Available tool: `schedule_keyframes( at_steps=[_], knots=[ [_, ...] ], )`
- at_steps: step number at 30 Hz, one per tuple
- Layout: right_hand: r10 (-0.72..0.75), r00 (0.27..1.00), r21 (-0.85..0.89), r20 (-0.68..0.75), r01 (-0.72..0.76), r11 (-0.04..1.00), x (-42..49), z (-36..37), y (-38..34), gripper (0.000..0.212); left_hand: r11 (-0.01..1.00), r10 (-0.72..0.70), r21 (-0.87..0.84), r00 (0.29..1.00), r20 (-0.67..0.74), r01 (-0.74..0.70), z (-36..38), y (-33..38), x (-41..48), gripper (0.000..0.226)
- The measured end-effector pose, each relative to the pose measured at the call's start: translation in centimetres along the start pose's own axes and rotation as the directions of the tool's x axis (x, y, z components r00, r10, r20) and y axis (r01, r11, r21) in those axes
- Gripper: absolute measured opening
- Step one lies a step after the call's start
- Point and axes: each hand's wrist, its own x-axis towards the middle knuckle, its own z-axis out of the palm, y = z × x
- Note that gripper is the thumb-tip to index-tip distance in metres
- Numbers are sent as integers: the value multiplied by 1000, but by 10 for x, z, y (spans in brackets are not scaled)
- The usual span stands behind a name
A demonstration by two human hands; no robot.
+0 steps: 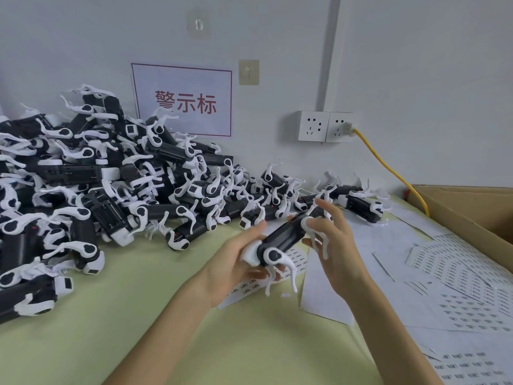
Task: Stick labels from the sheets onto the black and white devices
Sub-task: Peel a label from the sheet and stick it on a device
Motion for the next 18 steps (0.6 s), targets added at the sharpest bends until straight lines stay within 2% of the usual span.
schedule_keyframes(
  at_steps=[3,4,6,7,8,9,10,11,12,15,18],
  knots=[
    [-11,996,-159,88,25,987,-3,6,4,60,996,-79,49,995,55,76,4,-6,1,57],
    [-58,997,-201,58,68,977,-4,9,6,56,997,-76,29,996,54,75,5,-7,2,53],
    [-257,963,-297,-85,222,929,-3,9,8,45,998,-56,-10,998,-7,56,6,-8,3,51],
    [-339,930,-300,-139,287,910,-2,6,6,35,999,-44,-31,998,-46,42,5,-8,4,53],
    [-365,916,-223,-165,326,919,1,1,4,24,998,-30,-57,996,-82,25,5,-9,6,55],
    [-314,937,-62,-151,308,949,0,-3,-1,13,996,-16,-91,994,-112,6,4,-11,8,54],
    [-223,971,106,-88,232,967,1,-6,-4,8,992,-2,-129,990,-140,-16,2,-12,9,53],
    [-137,990,209,-9,136,968,0,-6,-7,10,985,11,-167,987,-163,-38,1,-13,10,52],
    [-77,994,219,78,58,974,0,-6,-9,13,980,31,-187,984,-173,-64,0,-14,12,46],
    [-20,968,47,251,8,999,-5,3,-3,17,977,71,-187,980,-185,-106,2,-16,13,21],
    [-59,968,-139,243,95,986,-9,13,4,21,984,105,-126,978,-180,-129,5,-19,13,20]
  ],
)
